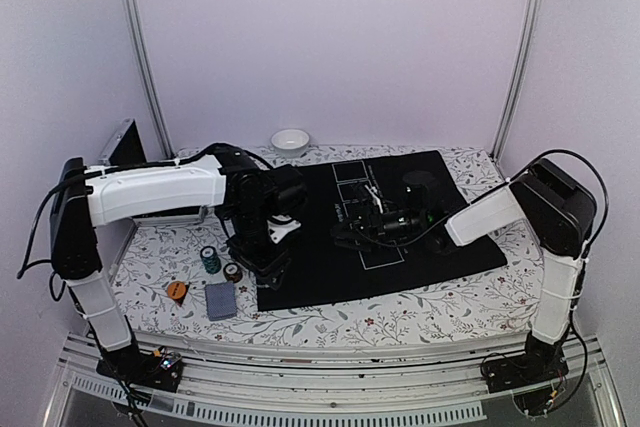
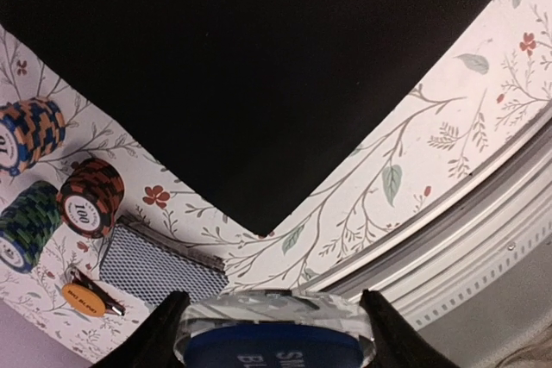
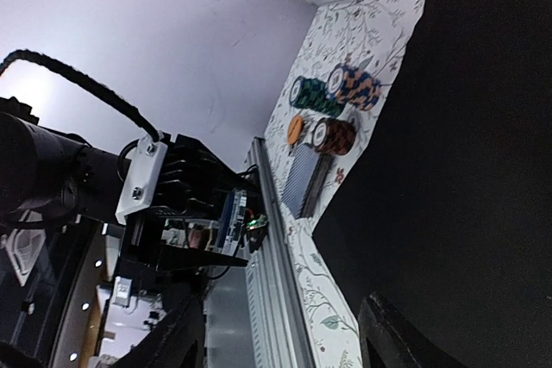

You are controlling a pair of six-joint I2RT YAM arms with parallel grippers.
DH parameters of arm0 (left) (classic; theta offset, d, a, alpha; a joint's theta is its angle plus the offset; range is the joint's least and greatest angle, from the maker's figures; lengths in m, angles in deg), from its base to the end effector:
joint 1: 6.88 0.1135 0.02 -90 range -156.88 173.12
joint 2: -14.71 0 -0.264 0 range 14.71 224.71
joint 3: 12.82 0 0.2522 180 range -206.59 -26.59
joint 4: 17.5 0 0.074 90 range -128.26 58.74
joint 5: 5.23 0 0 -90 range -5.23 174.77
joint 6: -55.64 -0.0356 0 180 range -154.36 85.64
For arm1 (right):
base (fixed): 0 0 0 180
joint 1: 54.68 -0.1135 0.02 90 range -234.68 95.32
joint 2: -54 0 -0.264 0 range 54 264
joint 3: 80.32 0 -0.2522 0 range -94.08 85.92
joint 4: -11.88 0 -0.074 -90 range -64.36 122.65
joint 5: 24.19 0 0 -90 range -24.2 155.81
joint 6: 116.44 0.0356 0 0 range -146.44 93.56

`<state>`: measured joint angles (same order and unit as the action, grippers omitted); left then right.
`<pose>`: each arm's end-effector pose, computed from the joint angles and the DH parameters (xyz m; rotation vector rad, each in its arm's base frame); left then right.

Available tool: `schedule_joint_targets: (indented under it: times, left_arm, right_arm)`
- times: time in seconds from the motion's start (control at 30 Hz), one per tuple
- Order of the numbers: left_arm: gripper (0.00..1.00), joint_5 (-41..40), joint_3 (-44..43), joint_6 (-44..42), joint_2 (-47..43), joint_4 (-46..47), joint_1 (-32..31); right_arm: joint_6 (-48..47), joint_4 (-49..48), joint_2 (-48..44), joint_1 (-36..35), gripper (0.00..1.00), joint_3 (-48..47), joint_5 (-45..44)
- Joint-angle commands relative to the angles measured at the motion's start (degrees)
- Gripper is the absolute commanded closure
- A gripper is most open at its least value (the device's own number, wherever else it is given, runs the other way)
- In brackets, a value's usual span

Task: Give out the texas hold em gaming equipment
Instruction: Pass from the left arm to the right

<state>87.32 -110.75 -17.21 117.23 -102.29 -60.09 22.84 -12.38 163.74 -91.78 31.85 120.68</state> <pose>0.1962 -0.2651 0.2415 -0.9673 -2.9706 0.0666 0.2910 0.2566 0.1649 -0.5657 2.1569 1.8323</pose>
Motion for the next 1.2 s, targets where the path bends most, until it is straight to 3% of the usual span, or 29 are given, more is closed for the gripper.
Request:
schedule_joint_targets:
  times: [0.0,0.1,0.2,1.17]
  left_arm:
    - [0.73,1.1,-3.6,-2.7,2.3,1.9,-1.5]
    - [0.73,1.7,-5.3,-3.2,3.6,2.1,-1.5]
    - [0.73,1.8,-6.4,-3.5,4.3,2.5,-1.5]
    - [0.73,-0.3,-10.9,-4.1,7.1,2.8,-1.3]
  right_arm:
    - [17.0,-22.8,6.9,-2.9,0.39,-1.5,7.2]
    - [27.4,-37.0,12.3,-4.5,0.44,-2.6,7.8]
    - [33.3,-42.5,16.7,-6.2,0.49,-5.0,7.3]
    - [37.2,-36.9,28.3,-12.2,0.48,-20.1,5.2]
